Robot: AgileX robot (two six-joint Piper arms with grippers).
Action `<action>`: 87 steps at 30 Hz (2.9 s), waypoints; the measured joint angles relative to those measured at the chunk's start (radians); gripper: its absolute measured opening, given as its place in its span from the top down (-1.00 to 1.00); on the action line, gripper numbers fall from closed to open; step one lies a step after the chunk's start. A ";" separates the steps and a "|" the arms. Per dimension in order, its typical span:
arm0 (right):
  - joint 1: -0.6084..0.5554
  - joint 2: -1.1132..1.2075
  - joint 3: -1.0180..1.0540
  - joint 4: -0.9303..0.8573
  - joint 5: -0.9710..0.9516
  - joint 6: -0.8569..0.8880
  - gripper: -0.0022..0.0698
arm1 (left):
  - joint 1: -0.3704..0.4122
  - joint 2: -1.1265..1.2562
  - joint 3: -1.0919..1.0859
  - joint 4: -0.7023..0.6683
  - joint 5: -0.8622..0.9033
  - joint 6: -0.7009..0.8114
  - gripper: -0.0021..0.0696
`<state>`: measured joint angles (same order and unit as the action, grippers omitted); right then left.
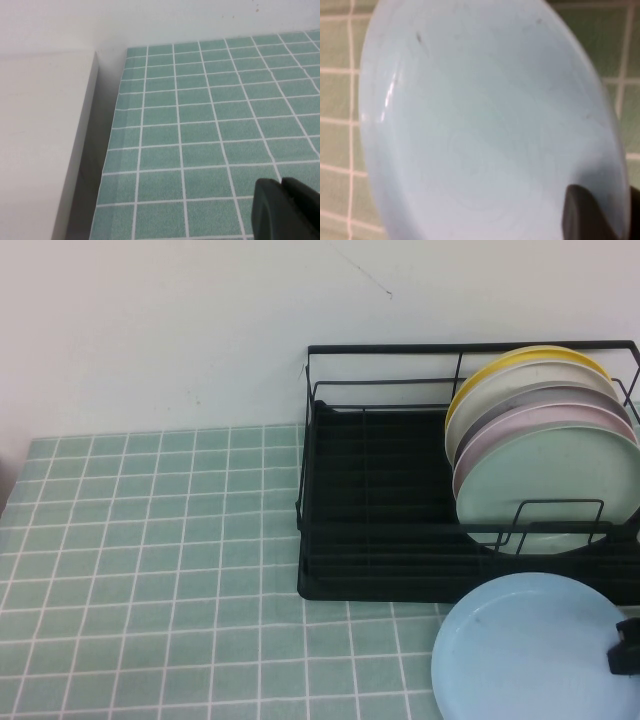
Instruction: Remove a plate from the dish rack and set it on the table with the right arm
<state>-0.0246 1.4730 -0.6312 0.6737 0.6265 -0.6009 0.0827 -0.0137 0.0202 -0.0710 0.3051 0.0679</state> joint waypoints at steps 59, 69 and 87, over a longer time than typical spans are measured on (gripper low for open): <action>-0.093 -1.485 0.626 -0.493 -0.400 0.255 0.94 | 0.000 0.000 0.000 0.000 0.002 0.002 0.95; -0.113 -1.484 0.659 -0.468 -0.428 0.266 0.94 | 0.000 0.000 -0.002 0.000 0.013 0.002 0.95; -0.115 -1.484 0.653 -0.553 -0.277 0.296 0.94 | 0.000 0.000 -0.002 0.000 0.013 0.002 0.95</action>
<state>-0.1397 -0.0115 0.0220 0.1208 0.3496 -0.3049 0.0827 -0.0137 0.0184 -0.0710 0.3184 0.0700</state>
